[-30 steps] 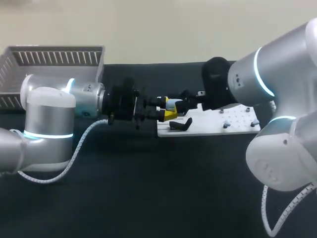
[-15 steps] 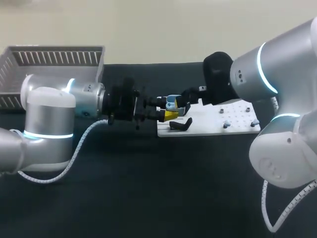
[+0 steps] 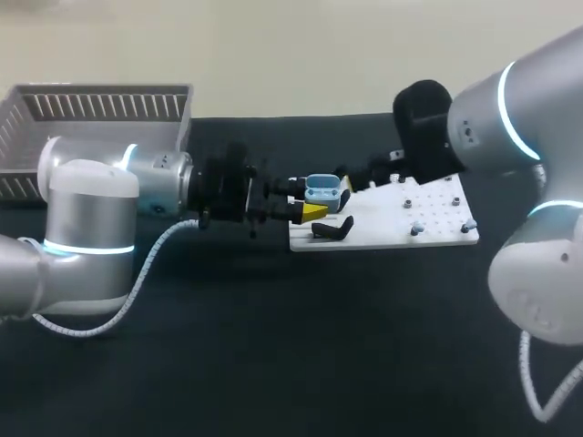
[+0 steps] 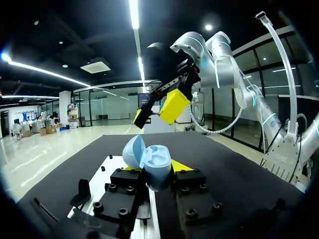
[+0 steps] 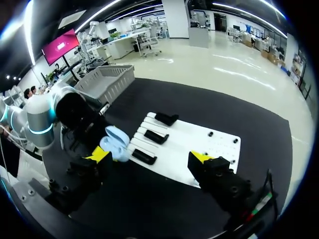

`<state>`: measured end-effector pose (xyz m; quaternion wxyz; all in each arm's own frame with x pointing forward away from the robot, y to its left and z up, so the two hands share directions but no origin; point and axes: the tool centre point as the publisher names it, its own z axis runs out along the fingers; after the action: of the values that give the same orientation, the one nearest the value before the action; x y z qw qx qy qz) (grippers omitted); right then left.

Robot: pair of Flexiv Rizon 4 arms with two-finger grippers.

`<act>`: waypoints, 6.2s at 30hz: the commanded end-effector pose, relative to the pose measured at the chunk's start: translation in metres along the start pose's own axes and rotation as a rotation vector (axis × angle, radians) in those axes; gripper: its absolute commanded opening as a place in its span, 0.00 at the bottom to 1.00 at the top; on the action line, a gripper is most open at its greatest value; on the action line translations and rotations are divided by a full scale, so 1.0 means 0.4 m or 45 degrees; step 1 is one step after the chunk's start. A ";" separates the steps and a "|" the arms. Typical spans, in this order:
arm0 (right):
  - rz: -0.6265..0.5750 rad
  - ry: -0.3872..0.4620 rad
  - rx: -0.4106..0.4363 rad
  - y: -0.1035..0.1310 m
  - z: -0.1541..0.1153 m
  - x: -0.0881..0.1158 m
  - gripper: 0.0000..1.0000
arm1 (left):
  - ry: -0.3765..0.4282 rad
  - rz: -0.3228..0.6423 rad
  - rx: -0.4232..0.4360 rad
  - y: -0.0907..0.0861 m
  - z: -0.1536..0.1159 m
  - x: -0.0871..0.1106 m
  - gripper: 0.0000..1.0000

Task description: Pick up each earbud case from the left stands, insert the matching earbuds, close the lid, and place the case in the box.

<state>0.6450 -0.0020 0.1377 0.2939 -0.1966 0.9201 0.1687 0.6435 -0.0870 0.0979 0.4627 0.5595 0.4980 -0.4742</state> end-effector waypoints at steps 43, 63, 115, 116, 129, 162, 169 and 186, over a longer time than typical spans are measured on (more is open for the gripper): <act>0.000 0.240 0.345 -0.165 -0.094 0.146 1.00 | -0.004 0.004 -0.008 -0.005 0.000 0.003 0.00; 0.020 0.275 0.461 -0.237 -0.108 0.179 1.00 | -0.004 0.004 -0.008 -0.005 0.000 0.003 0.00; 0.085 0.513 0.564 -0.370 0.044 0.262 0.47 | -0.004 0.004 -0.008 -0.005 0.000 0.003 0.00; 0.085 0.514 0.563 -0.371 0.044 0.262 0.46 | -0.004 0.004 -0.008 -0.005 0.000 0.003 0.00; 0.073 0.518 0.555 -0.375 0.053 0.259 0.40 | -0.004 0.004 -0.008 -0.005 0.000 0.003 0.00; 0.034 0.526 0.531 -0.374 0.062 0.257 0.15 | -0.004 0.004 -0.008 -0.005 0.000 0.003 0.00; 0.037 0.529 0.527 -0.374 0.061 0.258 0.42 | -0.004 0.004 -0.008 -0.005 0.000 0.003 0.00; 0.028 0.498 0.556 -0.375 0.078 0.242 0.41 | -0.004 0.004 -0.008 -0.005 0.000 0.003 0.00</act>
<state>0.6546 -0.1449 0.0290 0.1428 -0.1482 0.9761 -0.0703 0.6435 -0.0870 0.0980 0.4626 0.5595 0.4981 -0.4741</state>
